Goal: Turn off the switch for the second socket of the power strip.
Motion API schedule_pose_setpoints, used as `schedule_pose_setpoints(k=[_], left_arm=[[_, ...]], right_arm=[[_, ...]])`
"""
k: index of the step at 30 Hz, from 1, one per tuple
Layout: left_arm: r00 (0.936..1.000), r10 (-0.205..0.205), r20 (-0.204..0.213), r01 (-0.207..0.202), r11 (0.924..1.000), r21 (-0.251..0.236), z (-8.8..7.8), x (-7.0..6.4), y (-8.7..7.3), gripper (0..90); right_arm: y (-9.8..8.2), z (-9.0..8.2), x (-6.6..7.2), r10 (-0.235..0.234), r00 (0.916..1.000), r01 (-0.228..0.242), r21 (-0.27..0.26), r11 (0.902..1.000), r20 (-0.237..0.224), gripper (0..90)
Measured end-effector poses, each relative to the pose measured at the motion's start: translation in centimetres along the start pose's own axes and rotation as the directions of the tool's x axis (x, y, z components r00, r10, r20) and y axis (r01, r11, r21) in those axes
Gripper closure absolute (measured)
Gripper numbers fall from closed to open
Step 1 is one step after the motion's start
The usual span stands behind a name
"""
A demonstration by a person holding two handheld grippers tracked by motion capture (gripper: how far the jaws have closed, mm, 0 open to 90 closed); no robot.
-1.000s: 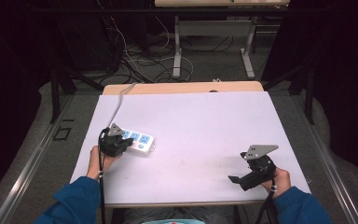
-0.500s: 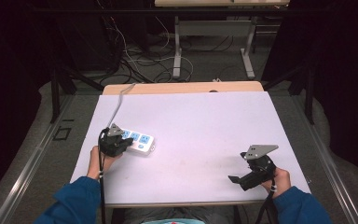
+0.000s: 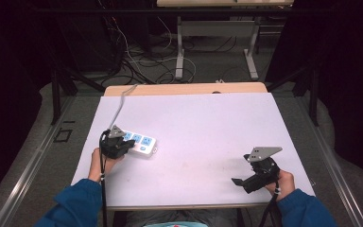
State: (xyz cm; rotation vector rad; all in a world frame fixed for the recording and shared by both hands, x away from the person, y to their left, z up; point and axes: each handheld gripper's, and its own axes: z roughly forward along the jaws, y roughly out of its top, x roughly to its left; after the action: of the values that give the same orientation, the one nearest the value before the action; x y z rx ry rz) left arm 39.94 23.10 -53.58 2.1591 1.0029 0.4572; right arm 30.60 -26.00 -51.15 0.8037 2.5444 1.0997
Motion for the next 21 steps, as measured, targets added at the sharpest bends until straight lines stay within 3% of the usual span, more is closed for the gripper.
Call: schedule_pose_setpoints(k=[21], left_arm=[[0.9980,-0.060,0.020,0.061,0.9979,-0.022,0.02,0.35,-0.34,90.0]], right_arm=[[-0.03,0.04,0.05,0.007,1.0000,-0.007,-0.004,1.0000,0.003,1.6]])
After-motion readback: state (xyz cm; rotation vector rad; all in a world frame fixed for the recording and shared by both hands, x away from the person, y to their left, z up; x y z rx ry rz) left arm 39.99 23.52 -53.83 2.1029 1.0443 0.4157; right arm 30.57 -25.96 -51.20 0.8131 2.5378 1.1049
